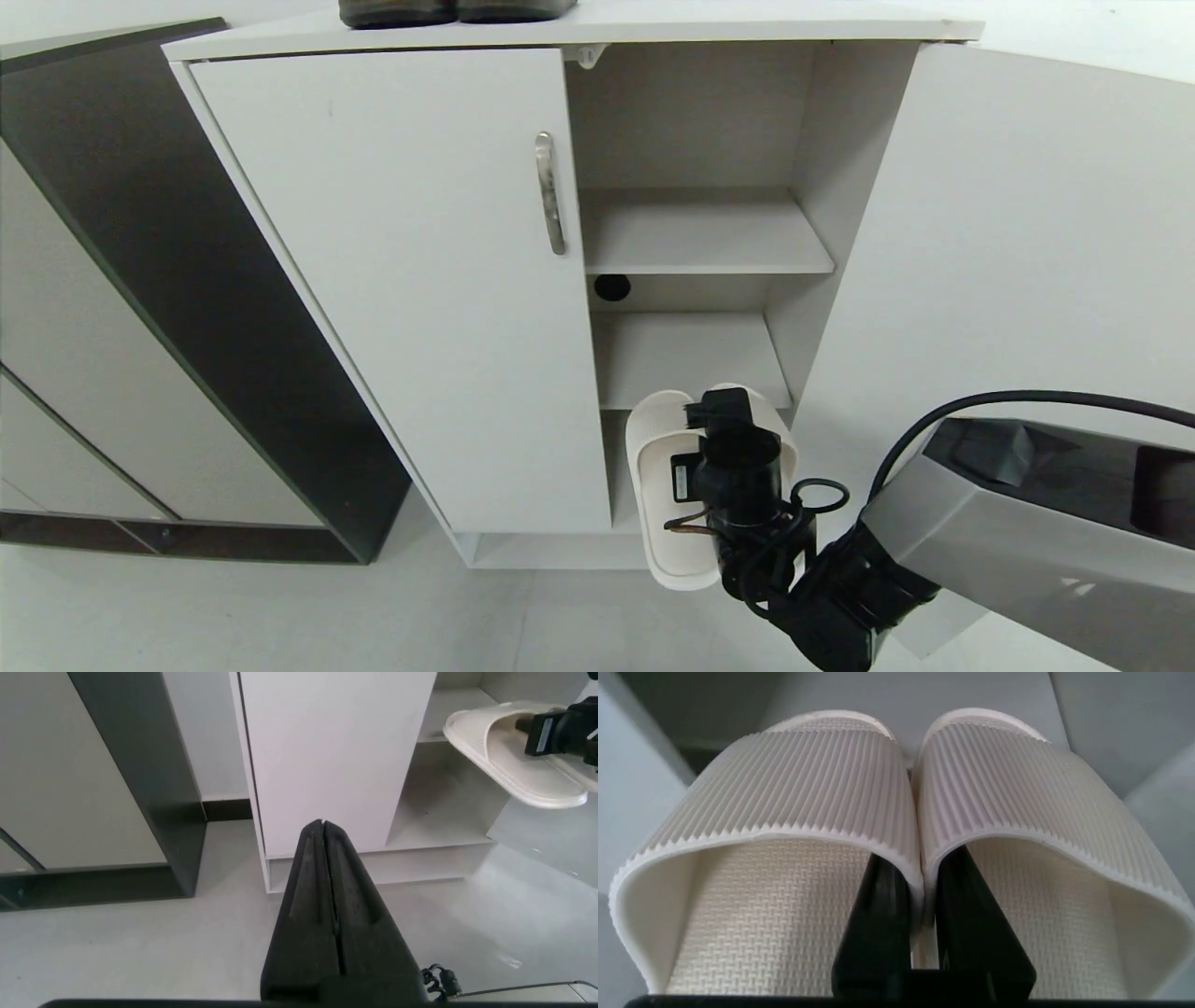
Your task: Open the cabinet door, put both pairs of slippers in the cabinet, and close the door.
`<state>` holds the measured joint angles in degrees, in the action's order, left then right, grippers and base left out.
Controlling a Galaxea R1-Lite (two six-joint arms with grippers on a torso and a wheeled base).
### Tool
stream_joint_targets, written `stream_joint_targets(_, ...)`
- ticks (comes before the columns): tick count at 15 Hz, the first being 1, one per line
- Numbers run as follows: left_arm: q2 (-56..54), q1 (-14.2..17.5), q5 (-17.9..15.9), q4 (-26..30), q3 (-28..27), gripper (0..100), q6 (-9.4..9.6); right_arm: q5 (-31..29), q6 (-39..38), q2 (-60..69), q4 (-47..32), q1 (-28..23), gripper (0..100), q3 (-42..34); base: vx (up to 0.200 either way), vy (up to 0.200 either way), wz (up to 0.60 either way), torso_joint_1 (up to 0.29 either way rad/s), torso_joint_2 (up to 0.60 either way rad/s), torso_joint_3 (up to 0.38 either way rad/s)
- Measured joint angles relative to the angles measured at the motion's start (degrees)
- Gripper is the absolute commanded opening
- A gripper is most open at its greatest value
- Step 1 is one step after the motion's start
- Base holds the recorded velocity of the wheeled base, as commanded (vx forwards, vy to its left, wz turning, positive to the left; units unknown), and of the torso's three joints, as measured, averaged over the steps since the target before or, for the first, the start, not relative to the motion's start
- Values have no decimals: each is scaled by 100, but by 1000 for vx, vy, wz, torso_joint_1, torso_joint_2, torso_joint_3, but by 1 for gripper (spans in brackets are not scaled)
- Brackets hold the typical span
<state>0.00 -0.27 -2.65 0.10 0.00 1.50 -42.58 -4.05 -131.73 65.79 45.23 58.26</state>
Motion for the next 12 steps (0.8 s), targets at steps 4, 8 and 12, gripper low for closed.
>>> stream_joint_targets(4, 0, 2, 0, 0, 0, 0, 0, -9, 0, -22, 33, -2, 0, 1, 200, 0, 0, 5, 2, 5)
stream_joint_targets(8, 0, 0, 0, -2, 0, 0, 0, -6, 2, -51, 129, 0, 0, -10, 100, 0, 0, 2, 0, 2)
stream_joint_targets(12, 0, 0, 0, -2, 0, 0, -2, 13, 0, -187, 425, -48, 0, 4, 0, 0, 0, 0, 0, 0)
